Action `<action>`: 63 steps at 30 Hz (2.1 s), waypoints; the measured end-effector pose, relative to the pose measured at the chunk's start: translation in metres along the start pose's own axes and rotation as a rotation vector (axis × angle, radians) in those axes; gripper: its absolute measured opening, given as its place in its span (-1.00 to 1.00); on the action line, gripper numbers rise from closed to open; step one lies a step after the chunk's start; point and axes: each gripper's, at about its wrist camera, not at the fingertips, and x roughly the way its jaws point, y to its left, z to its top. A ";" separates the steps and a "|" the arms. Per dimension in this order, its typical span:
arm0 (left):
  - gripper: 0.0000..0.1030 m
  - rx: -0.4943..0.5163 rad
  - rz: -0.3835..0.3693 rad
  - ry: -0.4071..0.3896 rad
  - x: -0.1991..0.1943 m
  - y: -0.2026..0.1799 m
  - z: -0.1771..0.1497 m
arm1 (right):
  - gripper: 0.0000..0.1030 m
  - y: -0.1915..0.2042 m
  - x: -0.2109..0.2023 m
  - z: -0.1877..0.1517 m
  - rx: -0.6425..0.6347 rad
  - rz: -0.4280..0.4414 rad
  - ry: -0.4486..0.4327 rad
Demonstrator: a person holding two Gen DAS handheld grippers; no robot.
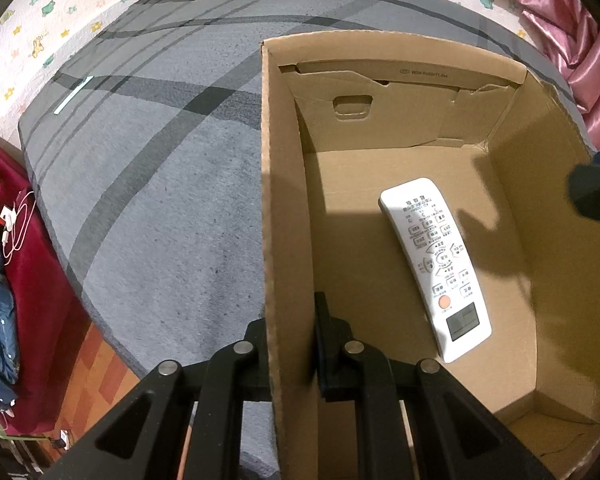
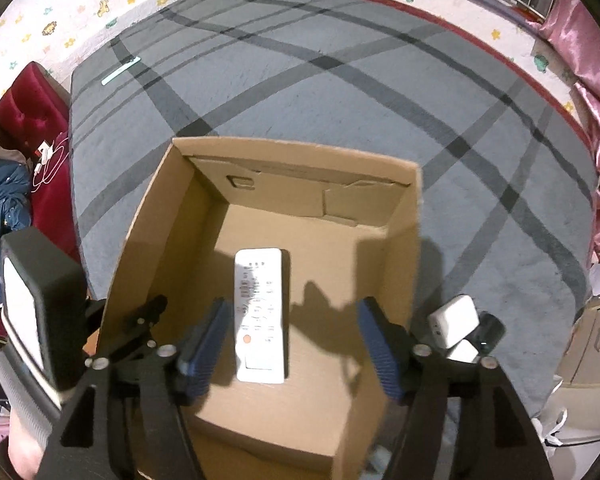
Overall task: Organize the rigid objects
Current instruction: 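Move the right tool back to the items beside the box, then grasp the black round cap with the right tool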
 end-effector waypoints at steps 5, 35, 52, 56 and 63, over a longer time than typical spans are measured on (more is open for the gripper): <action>-0.73 -0.001 0.001 0.001 0.001 0.000 0.000 | 0.84 -0.021 -0.021 -0.003 0.015 -0.005 -0.025; -0.73 0.006 0.008 0.001 0.002 0.000 0.001 | 0.99 -0.180 0.031 -0.037 0.177 -0.161 0.066; -0.73 0.011 0.014 0.003 0.002 -0.002 0.001 | 0.37 -0.212 0.079 -0.047 0.253 -0.132 0.166; -0.73 0.013 0.017 0.003 0.002 -0.003 0.001 | 0.16 -0.210 0.086 -0.046 0.240 -0.140 0.181; -0.73 0.013 0.018 0.003 0.002 -0.003 0.001 | 0.09 -0.208 0.098 -0.043 0.230 -0.152 0.200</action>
